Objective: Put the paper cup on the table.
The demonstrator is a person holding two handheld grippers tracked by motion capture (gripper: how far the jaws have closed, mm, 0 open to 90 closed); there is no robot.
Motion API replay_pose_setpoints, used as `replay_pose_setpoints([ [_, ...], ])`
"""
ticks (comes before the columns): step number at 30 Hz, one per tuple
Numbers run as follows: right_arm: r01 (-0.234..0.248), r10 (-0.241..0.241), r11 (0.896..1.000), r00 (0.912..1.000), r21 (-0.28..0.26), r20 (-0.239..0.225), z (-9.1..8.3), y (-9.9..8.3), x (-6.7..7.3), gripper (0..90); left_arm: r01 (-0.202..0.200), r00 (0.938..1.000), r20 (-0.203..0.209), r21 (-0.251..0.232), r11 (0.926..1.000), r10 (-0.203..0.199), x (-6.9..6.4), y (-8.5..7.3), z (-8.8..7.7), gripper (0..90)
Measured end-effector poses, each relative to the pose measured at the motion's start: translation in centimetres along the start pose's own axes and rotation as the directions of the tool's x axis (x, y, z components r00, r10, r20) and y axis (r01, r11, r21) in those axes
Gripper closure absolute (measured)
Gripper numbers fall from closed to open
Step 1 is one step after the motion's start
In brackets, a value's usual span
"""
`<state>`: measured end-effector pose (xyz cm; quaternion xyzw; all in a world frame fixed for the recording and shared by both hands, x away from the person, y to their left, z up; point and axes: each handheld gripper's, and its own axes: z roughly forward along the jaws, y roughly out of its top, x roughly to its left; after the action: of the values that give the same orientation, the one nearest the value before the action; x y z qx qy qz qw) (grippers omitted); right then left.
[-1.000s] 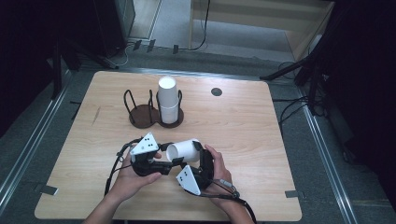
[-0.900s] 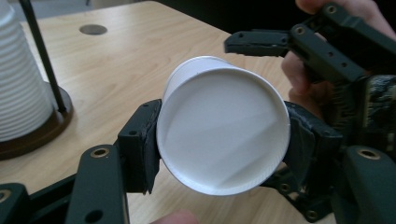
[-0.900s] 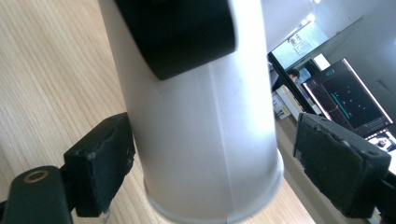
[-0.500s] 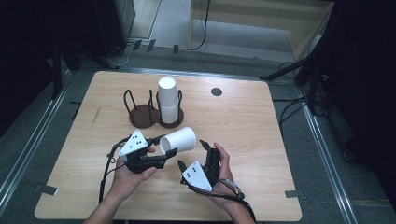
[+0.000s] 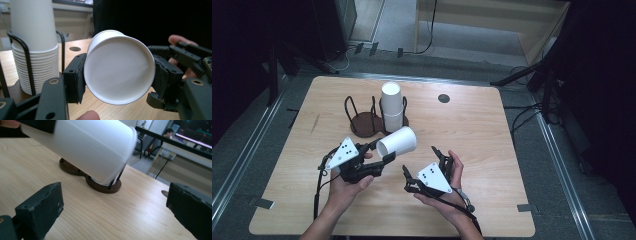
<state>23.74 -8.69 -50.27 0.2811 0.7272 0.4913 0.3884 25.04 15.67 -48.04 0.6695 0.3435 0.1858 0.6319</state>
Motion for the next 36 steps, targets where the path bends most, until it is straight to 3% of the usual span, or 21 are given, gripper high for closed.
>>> replay_pose_setpoints([
  [1, -0.034, 0.034, 0.999, 0.9993, 0.005, 0.013, 0.0, 0.1, -0.3, 0.9, 0.015, 0.9997, -0.02, -0.001, 0.9999, -0.015, 0.1, 0.1, 0.0, 35.8],
  [4, -0.047, 0.046, 0.999, 0.9987, 0.008, 0.02, -0.1, 0.2, -0.5, 1.0, 0.031, 0.9994, -0.017, -0.007, 0.9995, -0.031, 0.3, 0.0, -0.1, 35.8],
  [6, -0.089, 0.089, 0.996, 0.9959, 0.01, 0.016, -0.2, 0.3, -0.8, 1.2, 0.035, 0.9993, -0.01, -0.015, 0.9993, -0.036, 0.3, -0.1, 0.0, 35.8],
  [7, -0.14, 0.14, 0.99, 0.9901, 0.004, 0.008, -0.2, 0.4, -1.1, 1.6, 0.038, 0.9992, -0.01, -0.021, 0.9991, -0.038, 0.3, -0.1, 0.1, 35.8],
  [9, -0.192, 0.192, 0.981, 0.9813, 0.004, 0.002, -0.2, 0.5, -1.4, 2.5, 0.035, 0.9992, -0.016, -0.03, 0.9989, -0.036, 0.1, -0.3, 0.3, 35.8],
  [10, -0.192, 0.192, 0.981, 0.9813, 0.004, 0.002, -0.2, 0.5, -1.4, 2.5, 0.035, 0.9992, -0.016, -0.03, 0.9989, -0.036, 0.1, -0.3, 0.3, 35.8],
  [11, -0.252, 0.252, 0.968, 0.9676, 0.007, 0.0, -0.1, 0.4, -1.8, 3.8, 0.026, 0.9993, -0.026, -0.046, 0.9986, -0.027, 0.1, -0.4, 0.4, 35.8],
  [13, -0.269, 0.269, 0.963, 0.963, 0.012, 0.001, -0.1, 0.4, -1.8, 3.9, 0.027, 0.9991, -0.031, -0.055, 0.9981, -0.029, 0.1, -0.5, 0.4, 35.7],
  [15, -0.331, 0.331, 0.944, 0.9438, 0.014, -0.002, -0.2, 0.4, -2.0, 4.8, 0.032, 0.9988, -0.034, -0.07, 0.997, -0.034, 0.1, -0.5, 0.5, 35.8],
  [16, -0.331, 0.331, 0.944, 0.9438, 0.014, -0.002, -0.2, 0.4, -2.0, 4.8, 0.032, 0.9988, -0.034, -0.07, 0.997, -0.034, 0.1, -0.5, 0.5, 35.7],
  [17, -0.38, 0.38, 0.925, 0.9249, 0.014, -0.013, -0.3, 0.5, -2.1, 5.2, 0.03, 0.9988, -0.036, -0.079, 0.9964, -0.033, 0.2, -0.6, 0.6, 35.8],
  [19, -0.434, 0.434, 0.901, 0.9004, 0.016, -0.028, -0.3, 0.6, -2.3, 6.1, 0.031, 0.9988, -0.037, -0.084, 0.996, -0.034, 0.2, -0.6, 0.7, 35.8],
  [21, -0.494, 0.495, 0.869, 0.8679, 0.029, -0.044, -0.4, 0.7, -2.6, 7.4, 0.021, 0.9986, -0.047, -0.09, 0.9957, -0.025, 0.2, -0.8, 0.8, 35.8],
  [22, -0.494, 0.495, 0.869, 0.8679, 0.029, -0.044, -0.4, 0.7, -2.6, 7.4, 0.021, 0.9986, -0.047, -0.09, 0.9957, -0.025, 0.2, -0.8, 0.8, 35.7],
  [23, -0.517, 0.518, 0.855, 0.8543, 0.039, -0.038, -0.4, 0.8, -2.7, 9.5, 0.02, 0.9987, -0.044, -0.102, 0.9946, -0.024, 0.1, -0.9, 0.9, 35.7],
  [27, -0.575, 0.577, 0.816, 0.8159, 0.057, -0.033, -0.6, 0.9, -2.8, 12.8, 0.02, 0.999, -0.038, -0.125, 0.992, -0.025, -0.1, -0.9, 0.9, 35.8],
  [30, -0.604, 0.607, 0.794, 0.7944, 0.066, -0.031, -0.7, 1.1, -2.8, 12.1, 0.014, 0.999, -0.039, -0.129, 0.9915, -0.019, -0.1, -0.9, 1.0, 35.8],
  [31, -0.617, 0.62, 0.784, 0.7839, 0.068, -0.036, -0.7, 1.2, -2.9, 10.7, 0.013, 0.9991, -0.037, -0.13, 0.9914, -0.018, -0.2, -1.0, 1.0, 35.8],
  [32, -0.642, 0.645, 0.763, 0.7628, 0.076, -0.04, -0.8, 1.3, -2.9, 8.7, 0.013, 0.9991, -0.037, -0.13, 0.9914, -0.018, -0.2, -1.0, 1.0, 35.8],
  [35, -0.68, 0.684, 0.728, 0.7281, 0.083, -0.041, -0.7, 1.8, -2.9, 3.5, 0.008, 0.9991, -0.039, -0.138, 0.9904, -0.014, -0.3, -1.0, 1.1, 35.8],
  [36, -0.68, 0.684, 0.728, 0.7281, 0.083, -0.041, -0.7, 1.8, -2.9, 3.5, 0.008, 0.9991, -0.039, -0.138, 0.9904, -0.014, -0.3, -1.0, 1.1, 35.8],
])
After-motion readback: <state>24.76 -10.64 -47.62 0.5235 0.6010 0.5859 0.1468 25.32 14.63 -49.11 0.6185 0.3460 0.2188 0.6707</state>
